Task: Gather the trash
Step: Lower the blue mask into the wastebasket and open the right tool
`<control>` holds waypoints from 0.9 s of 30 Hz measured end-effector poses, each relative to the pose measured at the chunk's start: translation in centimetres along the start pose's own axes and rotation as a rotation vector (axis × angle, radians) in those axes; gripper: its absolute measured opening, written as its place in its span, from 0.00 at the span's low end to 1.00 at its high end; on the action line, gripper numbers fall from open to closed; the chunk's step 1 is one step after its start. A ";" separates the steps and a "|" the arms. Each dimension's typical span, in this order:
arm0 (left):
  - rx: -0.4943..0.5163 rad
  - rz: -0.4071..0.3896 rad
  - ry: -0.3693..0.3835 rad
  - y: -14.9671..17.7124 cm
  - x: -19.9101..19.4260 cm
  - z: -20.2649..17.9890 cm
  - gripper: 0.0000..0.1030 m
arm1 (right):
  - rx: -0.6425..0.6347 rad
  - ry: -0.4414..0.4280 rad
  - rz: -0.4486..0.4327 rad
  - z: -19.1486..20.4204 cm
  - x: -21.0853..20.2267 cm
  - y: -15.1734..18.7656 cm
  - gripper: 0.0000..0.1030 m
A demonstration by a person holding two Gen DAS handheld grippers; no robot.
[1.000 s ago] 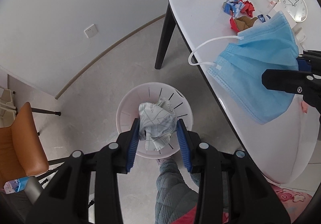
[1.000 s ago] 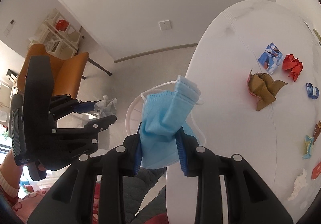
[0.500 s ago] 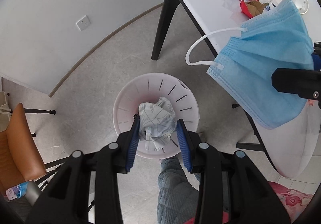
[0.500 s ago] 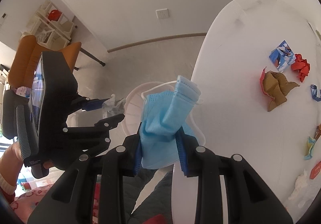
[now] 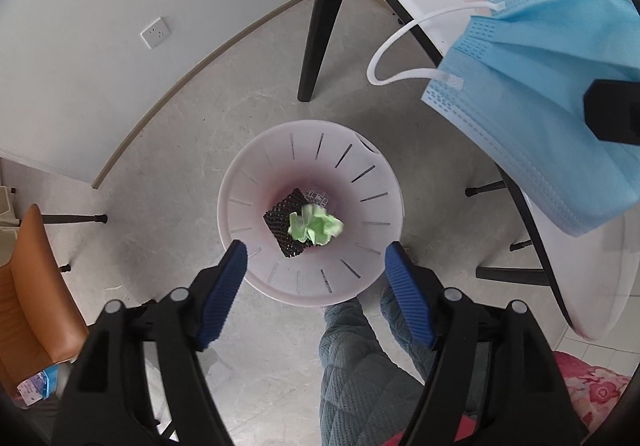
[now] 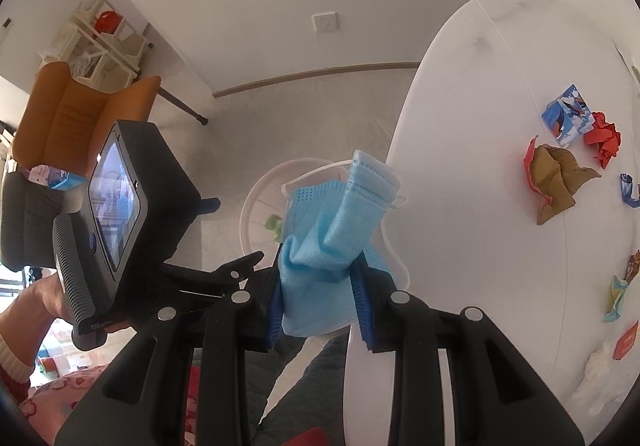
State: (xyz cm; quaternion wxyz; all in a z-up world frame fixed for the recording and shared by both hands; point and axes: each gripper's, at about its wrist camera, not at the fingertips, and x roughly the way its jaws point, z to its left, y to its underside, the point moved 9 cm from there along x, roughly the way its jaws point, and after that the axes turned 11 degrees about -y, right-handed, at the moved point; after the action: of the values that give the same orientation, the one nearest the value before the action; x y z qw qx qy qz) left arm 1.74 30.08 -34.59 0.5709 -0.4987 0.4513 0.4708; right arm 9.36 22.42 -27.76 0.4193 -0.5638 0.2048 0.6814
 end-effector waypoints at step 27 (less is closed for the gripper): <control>-0.175 -0.049 -0.076 3.3 -6.5 8.8 0.77 | -0.176 -0.060 0.110 5.2 8.2 -0.2 0.45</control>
State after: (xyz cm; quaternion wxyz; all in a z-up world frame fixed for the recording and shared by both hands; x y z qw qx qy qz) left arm -2.08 38.40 -27.78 0.5531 -0.5396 0.3740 0.5129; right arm 6.36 29.22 -33.95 0.3359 -0.5657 0.1622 0.7354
